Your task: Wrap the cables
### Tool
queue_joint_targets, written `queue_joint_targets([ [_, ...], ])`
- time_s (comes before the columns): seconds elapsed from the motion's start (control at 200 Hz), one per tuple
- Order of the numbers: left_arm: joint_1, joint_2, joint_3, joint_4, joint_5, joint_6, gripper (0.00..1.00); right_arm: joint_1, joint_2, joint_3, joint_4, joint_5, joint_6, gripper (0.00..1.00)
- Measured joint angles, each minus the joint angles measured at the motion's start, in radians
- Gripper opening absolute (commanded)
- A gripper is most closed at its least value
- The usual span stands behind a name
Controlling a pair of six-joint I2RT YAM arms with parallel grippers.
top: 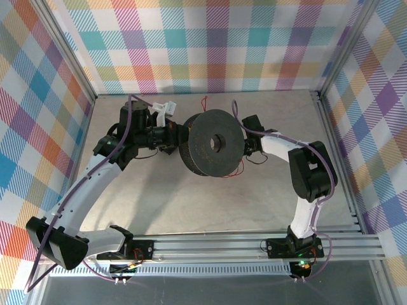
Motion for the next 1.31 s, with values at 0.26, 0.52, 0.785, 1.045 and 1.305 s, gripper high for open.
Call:
queue_joint_targets([
  [0.26,0.056,-0.003,-0.043,0.138,0.068,-0.103,0.00,0.004,-0.009,-0.011,0.031,-0.037,0.026,0.39],
  [0.52,0.063,-0.003,-0.069,0.248,0.114,-0.176,0.00,0.022,-0.024,-0.026,0.055,-0.049,0.061,0.38],
  [0.785,0.074,-0.003,-0.085,0.265,0.114,-0.185,0.00,0.048,-0.051,-0.031,0.051,-0.043,0.064,0.00],
  [1.045,0.076,-0.007,-0.087,0.231,0.105,-0.169,0.00,0.024,-0.056,-0.041,0.042,0.081,0.097,0.00],
  [1.305,0.076,-0.038,-0.087,0.065,0.039,-0.065,0.00,-0.096,-0.059,-0.045,0.024,0.301,0.146,0.00],
])
